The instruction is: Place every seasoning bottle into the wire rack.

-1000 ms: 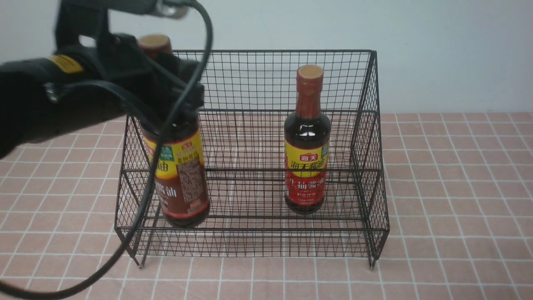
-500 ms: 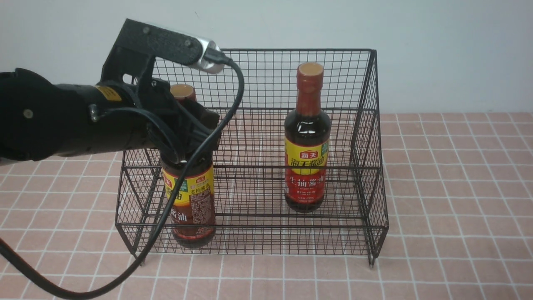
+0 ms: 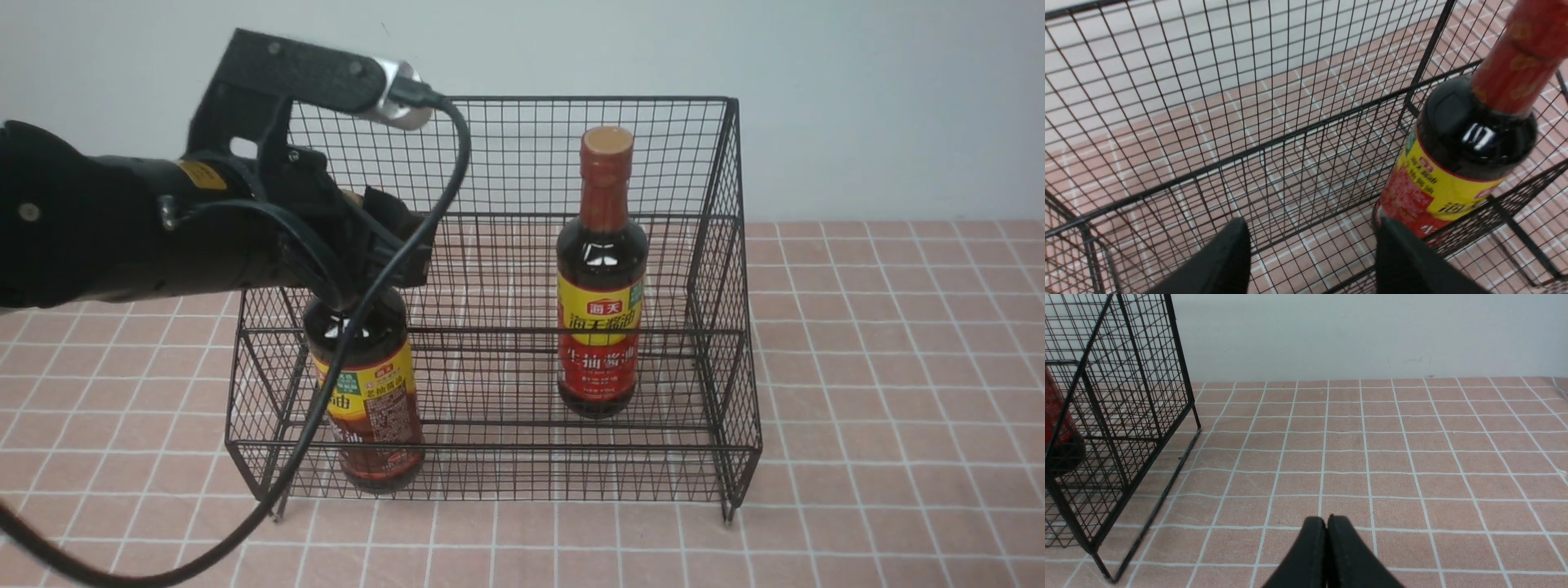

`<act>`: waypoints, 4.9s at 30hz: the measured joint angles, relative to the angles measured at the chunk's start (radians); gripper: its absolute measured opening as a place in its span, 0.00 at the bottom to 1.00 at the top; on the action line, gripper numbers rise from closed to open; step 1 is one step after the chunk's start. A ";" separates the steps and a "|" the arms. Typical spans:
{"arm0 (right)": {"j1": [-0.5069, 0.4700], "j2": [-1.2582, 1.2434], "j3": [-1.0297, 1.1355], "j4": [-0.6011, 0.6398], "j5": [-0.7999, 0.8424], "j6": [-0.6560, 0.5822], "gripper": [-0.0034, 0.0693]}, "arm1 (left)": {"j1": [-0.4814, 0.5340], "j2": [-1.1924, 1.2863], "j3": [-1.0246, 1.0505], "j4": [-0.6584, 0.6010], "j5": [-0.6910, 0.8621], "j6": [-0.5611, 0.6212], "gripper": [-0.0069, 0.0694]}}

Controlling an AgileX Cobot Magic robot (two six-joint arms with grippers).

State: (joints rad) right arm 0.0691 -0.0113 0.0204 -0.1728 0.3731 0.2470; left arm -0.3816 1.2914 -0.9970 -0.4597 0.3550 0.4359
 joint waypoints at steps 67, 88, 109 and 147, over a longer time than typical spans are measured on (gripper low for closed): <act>0.000 -0.001 0.000 0.000 0.001 0.000 0.03 | 0.358 -1.303 1.017 0.526 0.051 -0.573 0.08; 0.000 -0.001 0.000 0.000 0.001 0.021 0.03 | 0.284 -1.303 1.020 0.492 0.034 -0.415 0.08; 0.000 -0.001 0.000 0.000 0.001 0.019 0.03 | 0.284 -1.303 1.020 0.492 0.034 -0.415 0.08; -0.011 -0.001 0.000 0.000 0.001 -0.016 0.03 | 0.284 -1.303 1.020 0.492 0.033 -0.415 0.08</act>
State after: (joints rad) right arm 0.0581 -0.0120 0.0204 -0.1728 0.3745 0.2309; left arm -0.0973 -0.0121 0.0231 0.0319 0.3883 0.0210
